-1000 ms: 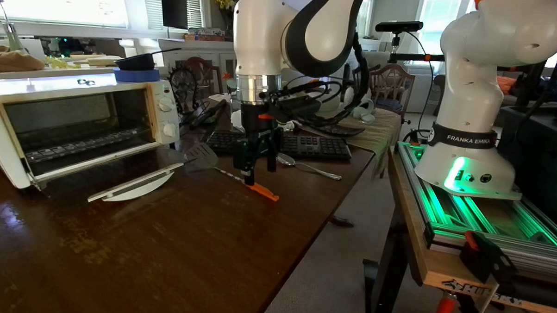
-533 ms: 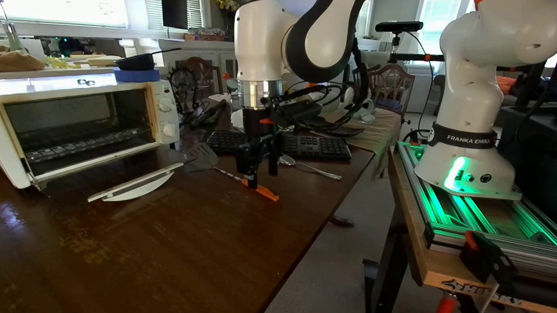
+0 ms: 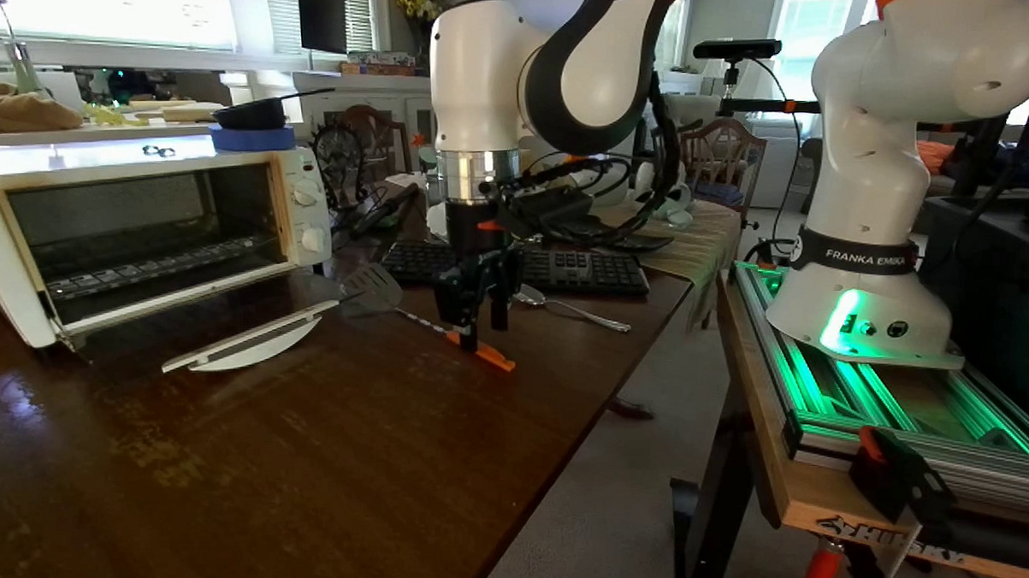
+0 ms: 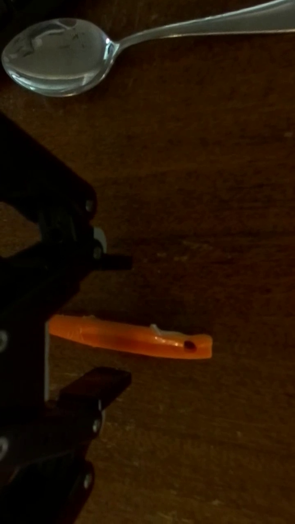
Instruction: Use the orange spatula to stir the contents of the black plate
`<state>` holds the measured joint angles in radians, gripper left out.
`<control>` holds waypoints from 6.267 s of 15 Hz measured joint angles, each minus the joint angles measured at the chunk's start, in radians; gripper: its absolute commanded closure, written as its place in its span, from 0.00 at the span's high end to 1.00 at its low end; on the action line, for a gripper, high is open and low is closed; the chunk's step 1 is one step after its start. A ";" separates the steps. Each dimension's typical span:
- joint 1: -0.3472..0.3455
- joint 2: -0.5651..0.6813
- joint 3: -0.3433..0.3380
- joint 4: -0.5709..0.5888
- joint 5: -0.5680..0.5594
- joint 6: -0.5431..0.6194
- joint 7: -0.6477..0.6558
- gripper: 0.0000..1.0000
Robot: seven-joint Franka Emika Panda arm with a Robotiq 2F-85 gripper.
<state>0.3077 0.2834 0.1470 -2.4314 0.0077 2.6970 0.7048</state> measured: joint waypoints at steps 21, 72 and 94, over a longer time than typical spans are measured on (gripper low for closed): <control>0.019 0.056 -0.024 0.075 0.000 -0.057 0.000 0.12; -0.208 -0.801 -0.014 -0.195 0.233 -0.881 -0.270 0.05; -0.535 -0.973 -0.507 -0.325 0.000 -1.098 -0.971 0.05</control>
<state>-0.2275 -0.6899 -0.3600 -2.7567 0.0077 1.5991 -0.2659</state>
